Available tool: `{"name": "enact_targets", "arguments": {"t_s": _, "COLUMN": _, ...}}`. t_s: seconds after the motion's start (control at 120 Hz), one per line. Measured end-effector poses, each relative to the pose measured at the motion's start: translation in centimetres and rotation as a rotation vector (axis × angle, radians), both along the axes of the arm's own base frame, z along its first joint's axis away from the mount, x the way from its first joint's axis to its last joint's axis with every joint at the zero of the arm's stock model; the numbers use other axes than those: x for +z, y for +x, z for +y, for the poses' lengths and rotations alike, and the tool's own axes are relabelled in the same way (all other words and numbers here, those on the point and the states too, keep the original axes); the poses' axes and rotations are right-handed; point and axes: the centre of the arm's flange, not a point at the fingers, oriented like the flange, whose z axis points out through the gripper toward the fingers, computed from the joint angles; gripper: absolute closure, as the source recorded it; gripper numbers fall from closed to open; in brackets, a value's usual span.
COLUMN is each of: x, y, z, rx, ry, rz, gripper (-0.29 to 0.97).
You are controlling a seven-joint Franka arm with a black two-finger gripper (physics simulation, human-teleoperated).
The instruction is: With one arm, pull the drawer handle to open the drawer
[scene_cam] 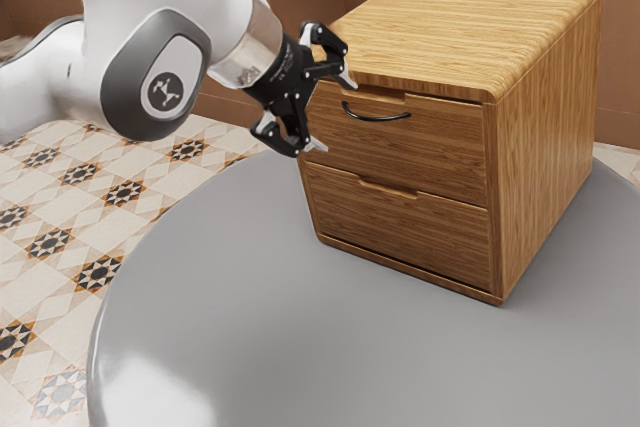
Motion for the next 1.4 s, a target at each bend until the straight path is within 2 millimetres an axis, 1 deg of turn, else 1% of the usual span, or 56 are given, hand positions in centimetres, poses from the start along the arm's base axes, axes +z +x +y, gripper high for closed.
{"name": "enact_targets", "arguments": {"t_s": 0.167, "x": -1.8, "y": 1.1, "z": -0.2, "rx": 0.004, "ry": 0.002, "rz": 0.042, "gripper": 0.11}}
{"name": "enact_targets", "arguments": {"t_s": 0.233, "x": -2.1, "y": 1.5, "z": -0.2, "rx": 0.005, "ry": 0.002, "rz": 0.049, "gripper": 0.12}}
{"name": "enact_targets", "arguments": {"t_s": 0.467, "x": -2.4, "y": 2.0, "z": -0.2, "rx": 0.008, "ry": 0.001, "rz": 0.056, "gripper": 0.14}}
{"name": "enact_targets", "arguments": {"t_s": 0.883, "x": -3.5, "y": 3.2, "z": 0.0, "rx": 0.016, "ry": -0.005, "rz": 0.068, "gripper": 0.17}}
{"name": "enact_targets", "arguments": {"t_s": 1.4, "x": -3.6, "y": 3.3, "z": 0.2, "rx": 0.021, "ry": -0.008, "rz": 0.069, "gripper": 0.21}}
